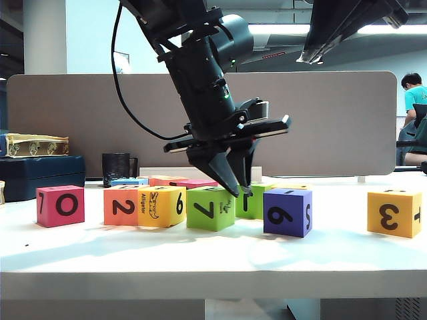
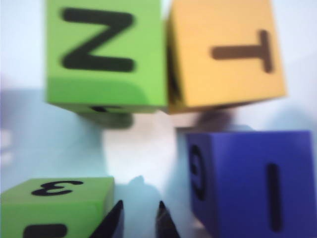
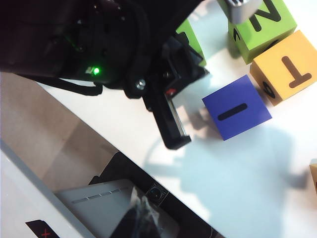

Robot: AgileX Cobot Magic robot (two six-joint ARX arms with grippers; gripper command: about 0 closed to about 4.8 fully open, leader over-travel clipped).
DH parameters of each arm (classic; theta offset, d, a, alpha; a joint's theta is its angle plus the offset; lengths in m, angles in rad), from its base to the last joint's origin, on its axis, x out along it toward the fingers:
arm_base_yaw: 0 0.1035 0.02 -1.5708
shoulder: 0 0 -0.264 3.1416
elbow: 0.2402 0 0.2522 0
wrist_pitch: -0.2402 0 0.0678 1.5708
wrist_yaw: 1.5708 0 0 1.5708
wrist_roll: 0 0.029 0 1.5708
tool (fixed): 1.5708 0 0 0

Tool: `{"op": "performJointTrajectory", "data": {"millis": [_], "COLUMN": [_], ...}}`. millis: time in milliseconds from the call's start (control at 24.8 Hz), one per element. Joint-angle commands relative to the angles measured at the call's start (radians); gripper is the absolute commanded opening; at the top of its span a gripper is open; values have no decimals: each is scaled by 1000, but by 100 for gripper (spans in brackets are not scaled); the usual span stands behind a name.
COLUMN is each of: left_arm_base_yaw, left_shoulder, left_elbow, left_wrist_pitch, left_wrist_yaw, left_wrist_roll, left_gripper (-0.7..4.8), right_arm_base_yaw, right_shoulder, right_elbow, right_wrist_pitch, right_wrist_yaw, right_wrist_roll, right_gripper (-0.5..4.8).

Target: Select the appropriate blocks from the scattered letter blocks on the table and arrange them in a row to spell out "DEEP".

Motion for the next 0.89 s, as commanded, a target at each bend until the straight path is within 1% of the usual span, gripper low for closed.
{"op": "performJointTrajectory", "data": {"millis": [40,202,283,404,525,606,646,686,727,767,848,888], "left_arm_base_yaw": [0,0,0,0,1,0,-1,-2,-2,-2,-1,0], "left_shoulder": [-3,-3,-3,-3,-3,-7,-11,-13,-16,-18,-19,-20], "left_elbow": [3,3,3,3,3,9,26,35,63,82,151,200], "left_wrist_pitch": [3,3,1,-11,-8,-12,-28,-36,-63,-87,-182,-253], "left_wrist_yaw": [-48,-113,-117,-172,-182,-155,-110,-93,-68,-56,-56,-63], "left_wrist_roll": [4,4,4,4,4,4,5,6,27,43,91,140], "left_gripper": [53,53,52,52,52,54,57,57,57,57,57,57], "right_arm_base_yaw": [1,1,1,1,1,1,1,1,1,1,0,0], "right_shoulder": [-2,-2,-2,-2,-2,-2,-2,-2,-2,-2,-2,-2], "right_elbow": [4,4,4,4,4,4,4,4,4,4,4,4], "right_wrist_pitch": [5,-3,-6,-17,-17,-16,-16,-16,-17,-19,-23,-24], "right_wrist_yaw": [-1,-1,-1,-1,-1,3,24,43,89,117,190,246], "right_wrist_roll": [0,0,0,0,0,0,-4,-5,-8,-8,-8,-9], "right_gripper": [-1,-1,-1,-1,-1,-1,-1,-1,-1,-1,-1,-1]}}
